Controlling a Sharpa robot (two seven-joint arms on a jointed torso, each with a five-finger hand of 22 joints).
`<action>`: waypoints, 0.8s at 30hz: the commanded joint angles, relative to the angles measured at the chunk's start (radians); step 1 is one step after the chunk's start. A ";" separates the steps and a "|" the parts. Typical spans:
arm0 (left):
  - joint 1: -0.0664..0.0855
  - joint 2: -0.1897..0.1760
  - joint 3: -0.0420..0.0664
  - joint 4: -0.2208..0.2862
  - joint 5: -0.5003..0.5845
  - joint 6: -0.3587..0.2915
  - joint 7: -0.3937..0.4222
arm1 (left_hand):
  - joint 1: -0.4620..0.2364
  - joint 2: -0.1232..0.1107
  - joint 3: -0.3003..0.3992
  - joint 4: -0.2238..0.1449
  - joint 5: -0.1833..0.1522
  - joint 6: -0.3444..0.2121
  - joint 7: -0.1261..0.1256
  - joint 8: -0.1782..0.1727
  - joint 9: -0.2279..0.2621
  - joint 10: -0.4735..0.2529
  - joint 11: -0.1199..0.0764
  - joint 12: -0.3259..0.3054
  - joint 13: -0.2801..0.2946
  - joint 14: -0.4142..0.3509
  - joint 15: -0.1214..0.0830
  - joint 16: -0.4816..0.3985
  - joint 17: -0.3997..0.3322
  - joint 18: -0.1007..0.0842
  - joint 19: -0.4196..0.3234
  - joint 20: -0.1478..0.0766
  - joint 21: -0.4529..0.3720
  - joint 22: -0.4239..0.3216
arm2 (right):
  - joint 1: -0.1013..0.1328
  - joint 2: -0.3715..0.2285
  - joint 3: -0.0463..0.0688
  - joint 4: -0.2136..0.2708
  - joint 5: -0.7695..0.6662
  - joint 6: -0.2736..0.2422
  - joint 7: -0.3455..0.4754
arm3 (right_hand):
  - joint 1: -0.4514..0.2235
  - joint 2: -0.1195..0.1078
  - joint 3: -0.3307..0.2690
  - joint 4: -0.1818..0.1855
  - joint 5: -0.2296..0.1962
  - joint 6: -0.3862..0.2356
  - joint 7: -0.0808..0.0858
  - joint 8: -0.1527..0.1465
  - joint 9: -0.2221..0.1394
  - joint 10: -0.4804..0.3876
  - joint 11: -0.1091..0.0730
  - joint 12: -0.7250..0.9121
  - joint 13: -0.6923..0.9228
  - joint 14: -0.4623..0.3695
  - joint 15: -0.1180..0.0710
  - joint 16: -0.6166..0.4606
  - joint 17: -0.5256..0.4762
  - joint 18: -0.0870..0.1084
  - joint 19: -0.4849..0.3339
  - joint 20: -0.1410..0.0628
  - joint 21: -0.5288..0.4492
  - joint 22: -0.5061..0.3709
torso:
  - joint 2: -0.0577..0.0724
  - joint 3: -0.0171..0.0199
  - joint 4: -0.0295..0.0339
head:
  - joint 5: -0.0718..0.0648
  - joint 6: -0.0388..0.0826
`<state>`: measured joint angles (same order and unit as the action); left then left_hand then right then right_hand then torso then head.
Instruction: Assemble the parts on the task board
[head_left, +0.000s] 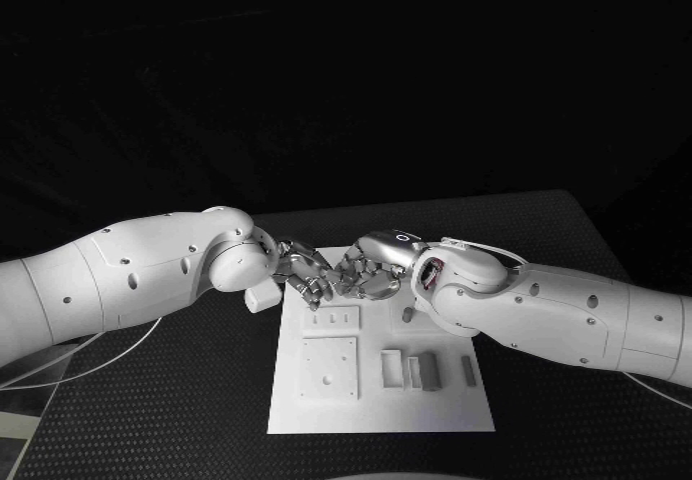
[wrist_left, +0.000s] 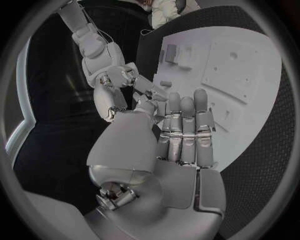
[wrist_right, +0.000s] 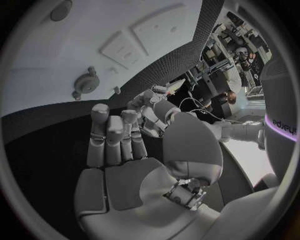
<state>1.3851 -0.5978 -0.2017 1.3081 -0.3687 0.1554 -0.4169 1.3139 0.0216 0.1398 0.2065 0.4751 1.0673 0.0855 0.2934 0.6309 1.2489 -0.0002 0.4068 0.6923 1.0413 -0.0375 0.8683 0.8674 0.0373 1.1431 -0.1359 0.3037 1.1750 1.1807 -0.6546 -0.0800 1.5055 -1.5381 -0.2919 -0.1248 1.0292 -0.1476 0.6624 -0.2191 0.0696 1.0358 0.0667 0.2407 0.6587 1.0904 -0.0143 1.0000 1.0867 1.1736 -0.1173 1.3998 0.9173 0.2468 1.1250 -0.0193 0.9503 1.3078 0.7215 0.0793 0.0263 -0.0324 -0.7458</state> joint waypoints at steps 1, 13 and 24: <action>-0.001 0.002 0.001 0.007 0.018 0.040 0.029 | -0.337 0.042 0.316 -0.393 -0.019 0.011 -0.010 0.024 0.127 0.001 -0.005 0.018 -0.007 -0.003 0.000 0.017 -0.013 0.015 0.010 0.004 -0.008 0.033 | -0.001 0.000 0.000 -0.003 -0.010 0.015 -0.011 | -0.007 0.001 0.000 0.006 0.006 0.026 0.022 0.003 -0.001 0.002 -0.006 0.003 -0.001 0.001 -0.006 0.002 -0.001 0.015 -0.001 -0.007 0.005 0.015 | 0.000 0.0006 0.0001 | -0.001 -0.001; -0.001 -0.006 0.001 0.001 0.019 0.043 0.034 | -0.479 0.072 0.443 -0.490 -0.051 0.018 -0.010 0.013 0.147 0.003 -0.006 0.029 -0.013 0.003 0.000 0.025 -0.023 0.014 0.030 0.001 -0.012 0.051 | -0.003 0.000 0.000 -0.008 -0.003 0.021 -0.013 | -0.023 -0.040 0.001 0.023 0.006 -0.009 0.035 -0.018 -0.009 -0.018 0.006 -0.008 -0.005 -0.016 0.003 -0.011 -0.008 0.015 -0.014 -0.003 -0.010 0.011 | 0.000 0.0006 0.0009 | -0.003 -0.001; -0.001 -0.009 0.001 0.002 -0.004 0.042 0.039 | -0.481 0.074 0.451 -0.493 -0.066 0.018 -0.010 0.012 0.152 0.002 -0.006 0.031 -0.013 0.002 -0.001 0.027 -0.024 0.014 0.030 0.000 -0.014 0.056 | -0.004 -0.008 0.000 -0.015 -0.001 0.008 -0.016 | -0.025 -0.060 0.000 0.036 0.006 -0.039 0.047 -0.035 -0.017 -0.032 0.017 -0.012 -0.006 -0.028 0.014 -0.018 -0.010 0.015 -0.023 0.003 -0.018 0.009 | 0.001 0.0007 0.0008 | -0.002 -0.001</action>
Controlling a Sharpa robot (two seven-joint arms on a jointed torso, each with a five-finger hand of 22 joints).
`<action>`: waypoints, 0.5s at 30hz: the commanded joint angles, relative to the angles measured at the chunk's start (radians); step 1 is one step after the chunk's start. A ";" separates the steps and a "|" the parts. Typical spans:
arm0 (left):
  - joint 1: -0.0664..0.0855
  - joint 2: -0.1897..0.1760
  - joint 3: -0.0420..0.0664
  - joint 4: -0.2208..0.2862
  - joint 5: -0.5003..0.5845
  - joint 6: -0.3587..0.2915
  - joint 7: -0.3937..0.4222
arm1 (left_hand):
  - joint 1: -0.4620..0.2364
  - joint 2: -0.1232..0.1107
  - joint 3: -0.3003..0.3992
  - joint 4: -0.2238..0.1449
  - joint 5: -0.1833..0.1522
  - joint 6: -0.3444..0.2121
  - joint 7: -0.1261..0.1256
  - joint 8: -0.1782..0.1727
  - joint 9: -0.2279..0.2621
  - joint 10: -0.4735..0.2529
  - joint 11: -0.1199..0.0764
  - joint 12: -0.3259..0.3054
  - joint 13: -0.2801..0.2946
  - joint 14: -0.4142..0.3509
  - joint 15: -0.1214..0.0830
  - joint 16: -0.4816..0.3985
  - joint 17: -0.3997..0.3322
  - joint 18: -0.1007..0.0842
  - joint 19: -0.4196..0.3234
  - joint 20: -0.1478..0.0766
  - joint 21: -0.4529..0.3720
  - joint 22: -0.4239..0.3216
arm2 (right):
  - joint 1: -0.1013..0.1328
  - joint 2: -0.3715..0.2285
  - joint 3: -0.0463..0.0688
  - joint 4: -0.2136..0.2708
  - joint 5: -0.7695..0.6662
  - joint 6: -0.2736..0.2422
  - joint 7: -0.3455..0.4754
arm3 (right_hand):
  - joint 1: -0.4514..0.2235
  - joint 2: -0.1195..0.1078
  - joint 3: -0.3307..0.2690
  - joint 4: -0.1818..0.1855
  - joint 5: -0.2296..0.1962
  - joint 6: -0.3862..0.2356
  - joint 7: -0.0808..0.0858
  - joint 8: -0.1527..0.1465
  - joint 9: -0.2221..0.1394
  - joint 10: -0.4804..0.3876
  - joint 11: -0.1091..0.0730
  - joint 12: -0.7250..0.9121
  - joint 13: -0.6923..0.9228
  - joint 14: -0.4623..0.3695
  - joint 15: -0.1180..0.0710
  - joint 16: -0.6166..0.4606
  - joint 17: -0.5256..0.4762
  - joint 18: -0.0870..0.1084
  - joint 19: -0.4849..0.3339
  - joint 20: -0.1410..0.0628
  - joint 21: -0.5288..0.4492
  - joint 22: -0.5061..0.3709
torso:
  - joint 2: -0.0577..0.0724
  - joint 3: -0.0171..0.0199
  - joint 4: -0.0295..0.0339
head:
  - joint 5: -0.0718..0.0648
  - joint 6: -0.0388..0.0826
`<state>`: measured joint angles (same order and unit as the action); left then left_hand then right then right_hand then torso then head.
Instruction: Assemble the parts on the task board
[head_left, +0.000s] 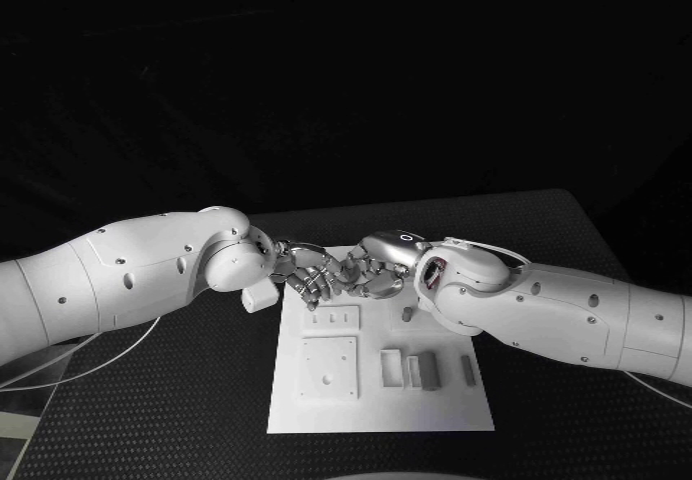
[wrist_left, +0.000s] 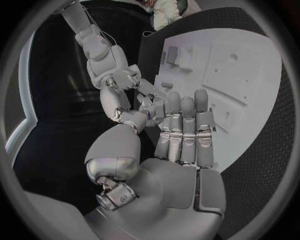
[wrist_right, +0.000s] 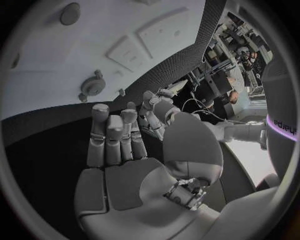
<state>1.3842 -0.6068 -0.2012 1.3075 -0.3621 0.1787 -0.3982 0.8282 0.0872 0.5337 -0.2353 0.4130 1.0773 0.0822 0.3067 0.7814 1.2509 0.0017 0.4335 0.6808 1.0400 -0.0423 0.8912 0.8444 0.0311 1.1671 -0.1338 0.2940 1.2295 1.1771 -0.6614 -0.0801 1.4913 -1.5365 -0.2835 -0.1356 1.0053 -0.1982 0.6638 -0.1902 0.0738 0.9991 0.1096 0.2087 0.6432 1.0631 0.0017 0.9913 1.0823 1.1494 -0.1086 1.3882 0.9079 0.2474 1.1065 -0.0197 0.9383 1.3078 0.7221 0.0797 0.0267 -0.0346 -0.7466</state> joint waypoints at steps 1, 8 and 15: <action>0.000 0.000 0.001 0.002 -0.017 0.019 0.022 | 0.005 0.007 0.057 -0.052 -0.005 0.007 -0.007 -0.002 0.002 0.000 -0.008 0.004 -0.002 0.003 0.004 0.004 -0.001 0.020 0.006 -0.003 -0.004 0.002 | -0.001 -0.002 0.000 0.000 -0.002 -0.001 -0.006 | -0.002 -0.010 -0.001 0.008 0.002 -0.003 0.004 -0.003 -0.001 -0.004 0.001 -0.003 -0.001 -0.004 0.006 -0.007 -0.001 0.014 -0.004 0.003 -0.006 0.009 | 0.000 0.0004 0.0003 | 0.000 0.000; -0.005 -0.001 0.000 0.007 -0.101 0.003 0.023 | 0.023 -0.002 0.076 -0.033 -0.080 -0.002 -0.001 -0.010 0.011 -0.007 -0.006 0.006 -0.003 0.000 0.004 0.006 -0.006 0.019 0.009 -0.003 -0.010 0.008 | -0.001 -0.017 0.000 -0.005 0.004 -0.006 -0.005 | -0.002 -0.010 -0.002 0.010 0.001 -0.003 0.004 -0.002 -0.001 -0.005 0.002 -0.003 -0.001 -0.004 0.006 -0.007 -0.001 0.014 -0.004 0.004 -0.007 0.009 | -0.001 0.0003 0.0005 | 0.000 0.000; -0.020 0.004 0.000 0.007 -0.265 -0.083 -0.015 | 0.038 0.005 0.081 -0.022 -0.126 -0.008 0.002 -0.015 0.017 -0.009 -0.006 0.009 -0.003 0.001 0.002 0.009 -0.008 0.019 0.012 -0.004 -0.013 0.014 | -0.001 -0.044 0.001 -0.026 0.020 -0.039 0.002 | 0.001 -0.009 0.000 0.011 0.002 -0.001 0.004 -0.001 -0.001 -0.005 0.002 -0.002 -0.001 -0.004 0.006 -0.007 -0.001 0.014 -0.004 0.004 -0.007 0.009 | -0.001 0.0001 -0.0004 | 0.000 0.001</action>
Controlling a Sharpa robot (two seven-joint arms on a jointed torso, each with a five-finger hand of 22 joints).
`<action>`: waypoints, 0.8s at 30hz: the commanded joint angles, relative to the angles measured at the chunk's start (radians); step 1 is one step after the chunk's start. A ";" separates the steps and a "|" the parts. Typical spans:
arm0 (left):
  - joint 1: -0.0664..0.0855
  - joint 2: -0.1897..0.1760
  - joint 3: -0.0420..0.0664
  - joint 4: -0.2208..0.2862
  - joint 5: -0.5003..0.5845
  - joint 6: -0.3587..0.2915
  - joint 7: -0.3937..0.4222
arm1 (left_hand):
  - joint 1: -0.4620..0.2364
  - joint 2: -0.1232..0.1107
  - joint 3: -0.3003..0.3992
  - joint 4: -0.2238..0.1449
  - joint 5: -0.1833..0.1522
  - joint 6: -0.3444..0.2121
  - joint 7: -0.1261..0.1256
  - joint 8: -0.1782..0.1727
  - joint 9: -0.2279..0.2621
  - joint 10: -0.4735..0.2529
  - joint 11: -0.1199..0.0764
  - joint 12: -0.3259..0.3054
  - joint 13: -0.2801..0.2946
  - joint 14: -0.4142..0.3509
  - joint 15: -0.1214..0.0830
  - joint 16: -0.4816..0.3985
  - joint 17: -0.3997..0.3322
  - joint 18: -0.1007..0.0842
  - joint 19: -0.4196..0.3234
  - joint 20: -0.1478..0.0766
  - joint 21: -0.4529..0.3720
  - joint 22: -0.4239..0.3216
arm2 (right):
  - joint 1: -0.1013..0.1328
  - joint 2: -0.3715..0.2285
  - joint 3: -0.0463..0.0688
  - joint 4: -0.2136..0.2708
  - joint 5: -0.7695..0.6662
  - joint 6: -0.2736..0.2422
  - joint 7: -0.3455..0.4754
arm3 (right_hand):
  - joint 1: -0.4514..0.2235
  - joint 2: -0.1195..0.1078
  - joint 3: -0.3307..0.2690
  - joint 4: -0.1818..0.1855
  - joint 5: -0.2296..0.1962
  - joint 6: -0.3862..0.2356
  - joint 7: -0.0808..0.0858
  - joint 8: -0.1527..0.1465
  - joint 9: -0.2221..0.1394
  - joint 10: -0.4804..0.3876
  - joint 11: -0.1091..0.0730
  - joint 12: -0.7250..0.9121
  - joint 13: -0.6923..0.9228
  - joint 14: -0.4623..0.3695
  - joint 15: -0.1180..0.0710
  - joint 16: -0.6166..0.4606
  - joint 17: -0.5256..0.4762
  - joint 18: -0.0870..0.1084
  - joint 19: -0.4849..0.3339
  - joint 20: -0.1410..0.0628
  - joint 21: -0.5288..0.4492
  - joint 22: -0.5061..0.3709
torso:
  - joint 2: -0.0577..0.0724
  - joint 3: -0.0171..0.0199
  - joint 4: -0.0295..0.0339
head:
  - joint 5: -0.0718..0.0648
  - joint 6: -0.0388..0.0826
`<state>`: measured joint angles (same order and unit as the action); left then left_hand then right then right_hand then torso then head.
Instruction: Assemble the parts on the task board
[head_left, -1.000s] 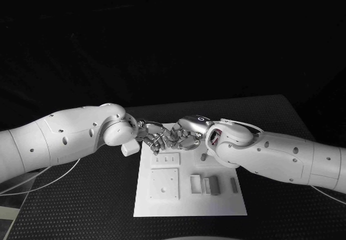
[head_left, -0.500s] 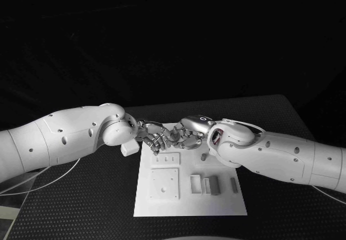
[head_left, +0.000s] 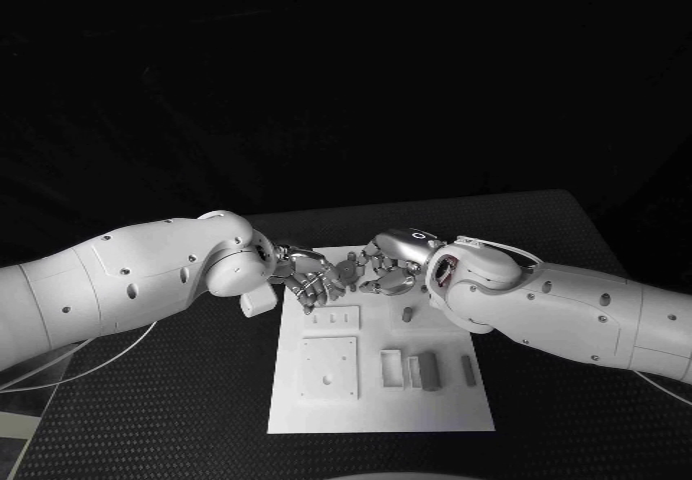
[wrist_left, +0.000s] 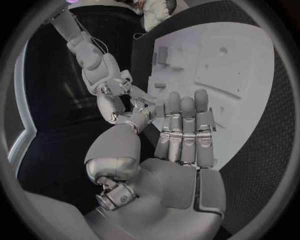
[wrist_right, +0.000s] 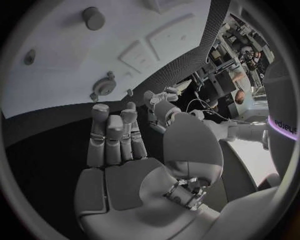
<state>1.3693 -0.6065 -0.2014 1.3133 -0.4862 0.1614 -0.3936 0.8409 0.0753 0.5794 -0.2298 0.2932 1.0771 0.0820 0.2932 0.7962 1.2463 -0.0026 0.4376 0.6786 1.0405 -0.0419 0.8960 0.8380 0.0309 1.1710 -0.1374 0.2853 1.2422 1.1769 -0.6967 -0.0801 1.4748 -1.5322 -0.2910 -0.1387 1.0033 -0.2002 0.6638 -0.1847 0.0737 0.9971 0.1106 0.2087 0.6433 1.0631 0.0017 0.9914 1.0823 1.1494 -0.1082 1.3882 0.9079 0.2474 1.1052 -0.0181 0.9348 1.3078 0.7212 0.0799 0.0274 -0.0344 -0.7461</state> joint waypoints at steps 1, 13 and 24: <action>-0.007 0.005 0.000 0.001 -0.164 -0.076 -0.023 | 0.027 0.018 0.036 -0.027 -0.008 -0.008 0.002 -0.002 0.003 -0.004 -0.002 0.006 -0.001 0.001 0.001 0.005 -0.001 0.019 0.010 -0.001 -0.004 0.002 | 0.000 -0.013 0.001 -0.012 0.019 -0.036 0.006 | 0.004 -0.007 0.000 0.005 0.002 0.002 0.003 -0.001 -0.001 -0.005 0.001 -0.002 -0.001 -0.004 0.006 -0.006 -0.001 0.014 -0.003 0.002 -0.003 0.009 | 0.000 -0.0001 -0.0010 | 0.000 0.001; -0.023 0.025 -0.019 -0.001 -0.278 -0.152 -0.078 | 0.034 0.022 0.021 -0.016 -0.026 -0.004 -0.008 0.027 0.047 -0.002 -0.018 0.083 0.038 0.007 -0.016 0.077 0.018 0.020 0.031 -0.016 0.029 0.064 | 0.005 -0.027 0.056 -0.044 0.062 -0.076 0.025 | 0.012 -0.004 0.002 0.004 0.002 0.003 0.002 0.001 -0.001 -0.002 0.001 0.000 -0.001 -0.001 0.005 -0.005 -0.002 0.014 -0.001 0.002 -0.003 0.010 | 0.000 0.0011 -0.0010 | -0.001 -0.005; -0.039 0.048 -0.024 -0.019 -0.352 -0.172 -0.105 | 0.026 0.021 0.028 0.006 -0.035 -0.014 -0.025 0.075 0.154 -0.015 -0.044 0.241 0.101 0.023 -0.060 0.211 0.001 0.013 0.066 -0.058 0.120 0.092 | 0.038 -0.028 0.108 -0.073 0.103 -0.082 0.036 | 0.017 -0.002 0.003 0.001 0.002 0.003 0.002 0.001 -0.001 -0.001 0.000 0.000 -0.001 -0.001 0.005 -0.005 -0.002 0.014 0.000 0.001 -0.003 0.010 | 0.001 0.0008 -0.0010 | -0.008 -0.014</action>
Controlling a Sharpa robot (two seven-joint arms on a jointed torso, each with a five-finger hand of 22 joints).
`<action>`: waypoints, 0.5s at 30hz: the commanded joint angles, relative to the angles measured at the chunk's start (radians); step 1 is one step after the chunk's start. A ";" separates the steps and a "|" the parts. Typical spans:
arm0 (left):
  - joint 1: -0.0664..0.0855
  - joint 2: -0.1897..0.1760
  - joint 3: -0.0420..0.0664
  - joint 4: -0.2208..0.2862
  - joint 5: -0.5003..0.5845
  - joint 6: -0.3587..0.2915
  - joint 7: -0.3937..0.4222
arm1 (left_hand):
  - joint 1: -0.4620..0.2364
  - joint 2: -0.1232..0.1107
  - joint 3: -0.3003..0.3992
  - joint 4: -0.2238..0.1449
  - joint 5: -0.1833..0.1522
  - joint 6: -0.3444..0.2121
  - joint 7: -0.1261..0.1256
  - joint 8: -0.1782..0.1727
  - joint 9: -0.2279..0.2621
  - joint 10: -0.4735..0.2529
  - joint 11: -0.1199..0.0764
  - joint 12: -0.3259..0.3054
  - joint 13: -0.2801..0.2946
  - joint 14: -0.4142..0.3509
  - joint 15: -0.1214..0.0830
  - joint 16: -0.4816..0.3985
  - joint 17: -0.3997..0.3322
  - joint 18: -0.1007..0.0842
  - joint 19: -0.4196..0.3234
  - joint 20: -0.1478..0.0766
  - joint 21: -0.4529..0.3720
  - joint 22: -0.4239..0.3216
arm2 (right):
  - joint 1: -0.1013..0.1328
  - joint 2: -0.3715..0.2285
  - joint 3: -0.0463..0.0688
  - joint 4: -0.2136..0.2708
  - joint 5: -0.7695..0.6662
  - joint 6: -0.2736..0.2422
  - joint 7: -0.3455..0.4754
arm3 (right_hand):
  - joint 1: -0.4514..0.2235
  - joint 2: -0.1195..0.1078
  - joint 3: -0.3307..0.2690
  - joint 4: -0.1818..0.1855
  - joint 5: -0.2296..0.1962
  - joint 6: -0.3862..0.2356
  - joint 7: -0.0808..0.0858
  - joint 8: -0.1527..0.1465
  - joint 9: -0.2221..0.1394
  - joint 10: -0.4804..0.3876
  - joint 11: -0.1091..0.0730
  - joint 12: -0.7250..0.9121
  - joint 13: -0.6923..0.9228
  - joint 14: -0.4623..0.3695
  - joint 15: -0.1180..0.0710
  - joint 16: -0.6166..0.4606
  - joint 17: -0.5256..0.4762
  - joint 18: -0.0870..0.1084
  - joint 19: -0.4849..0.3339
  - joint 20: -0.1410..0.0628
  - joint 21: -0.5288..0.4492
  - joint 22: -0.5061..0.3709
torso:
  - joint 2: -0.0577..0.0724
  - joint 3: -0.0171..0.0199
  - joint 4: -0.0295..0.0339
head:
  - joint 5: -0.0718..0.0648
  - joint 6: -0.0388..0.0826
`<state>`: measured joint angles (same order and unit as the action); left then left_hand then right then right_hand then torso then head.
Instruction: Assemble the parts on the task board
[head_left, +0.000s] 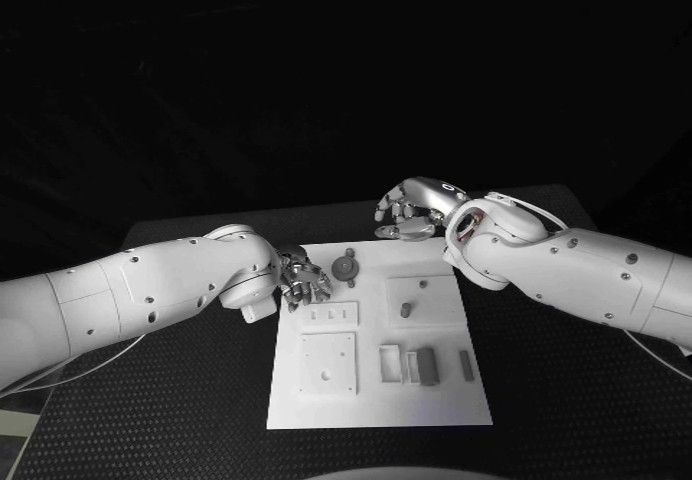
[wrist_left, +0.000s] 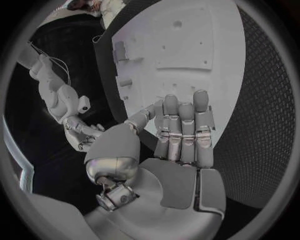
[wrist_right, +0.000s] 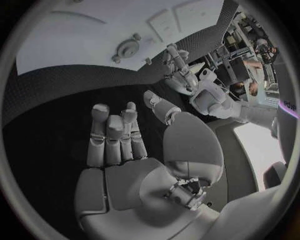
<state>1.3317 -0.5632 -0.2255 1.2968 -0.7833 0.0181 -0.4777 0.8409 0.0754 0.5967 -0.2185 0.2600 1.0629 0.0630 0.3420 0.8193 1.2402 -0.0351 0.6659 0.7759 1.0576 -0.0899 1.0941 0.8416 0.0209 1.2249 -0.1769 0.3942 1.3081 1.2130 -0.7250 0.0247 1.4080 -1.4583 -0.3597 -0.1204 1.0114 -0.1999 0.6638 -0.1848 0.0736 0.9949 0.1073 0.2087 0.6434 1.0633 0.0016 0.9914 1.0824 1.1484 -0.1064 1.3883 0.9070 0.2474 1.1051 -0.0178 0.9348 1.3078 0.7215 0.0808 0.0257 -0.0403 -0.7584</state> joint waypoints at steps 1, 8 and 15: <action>-0.002 0.006 0.000 -0.003 -0.060 -0.030 -0.023 | 0.025 0.020 0.010 -0.003 -0.002 0.003 -0.009 0.029 0.139 -0.007 -0.014 0.027 0.007 0.008 -0.016 0.026 -0.005 0.023 0.015 -0.022 0.022 0.026 | 0.004 0.000 0.006 -0.009 0.034 -0.014 0.018 | 0.010 -0.002 0.003 0.001 0.002 0.005 0.005 0.001 -0.001 -0.002 0.000 0.000 -0.002 0.000 0.003 -0.005 -0.001 0.014 0.000 0.001 -0.003 0.010 | 0.001 -0.0001 0.0008 | -0.002 -0.002; -0.014 0.019 0.000 -0.013 -0.096 -0.047 -0.027 | 0.025 0.020 0.012 0.002 -0.002 0.003 -0.015 0.031 0.174 -0.013 -0.023 0.099 0.021 0.019 -0.041 0.098 -0.019 0.020 0.027 -0.044 0.084 0.026 | 0.008 0.005 0.015 -0.014 0.040 -0.011 0.022 | 0.012 -0.001 0.003 0.000 0.002 0.005 0.005 0.001 -0.001 -0.002 0.000 0.000 -0.002 0.000 0.003 -0.005 -0.002 0.014 0.000 0.001 -0.003 0.011 | 0.001 -0.0002 0.0009 | -0.005 -0.007; -0.024 0.029 0.000 -0.015 -0.135 -0.066 -0.037 | 0.025 0.019 0.013 0.005 -0.003 0.003 -0.020 0.028 0.191 -0.008 -0.029 0.149 0.029 0.027 -0.058 0.143 -0.030 0.019 0.038 -0.059 0.126 0.026 | 0.008 0.008 0.020 -0.016 0.041 -0.008 0.022 | 0.012 0.000 0.003 0.000 0.002 0.005 0.005 0.001 -0.001 -0.002 0.000 0.000 -0.002 0.000 0.003 -0.005 -0.002 0.014 0.000 0.001 -0.003 0.011 | 0.001 -0.0011 0.0011 | -0.007 -0.012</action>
<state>1.3082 -0.5360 -0.2261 1.2811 -0.8708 -0.0200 -0.5034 0.8409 0.0753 0.6025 -0.2129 0.2505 1.0589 0.0567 0.3458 0.8193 1.2385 -0.0467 0.8113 0.8044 1.0544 -0.0972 1.2323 0.8125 0.0206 1.2242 -0.1883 0.5159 1.3079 1.2204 -0.7187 0.0437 1.3928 -1.4231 -0.3668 -0.1100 1.0113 -0.2001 0.6638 -0.1848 0.0736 0.9964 0.1058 0.2087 0.6435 1.0634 0.0016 0.9914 1.0815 1.1499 -0.1047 1.3882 0.9071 0.2474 1.1050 -0.0176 0.9349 1.3078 0.7223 0.0798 0.0267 -0.0462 -0.7686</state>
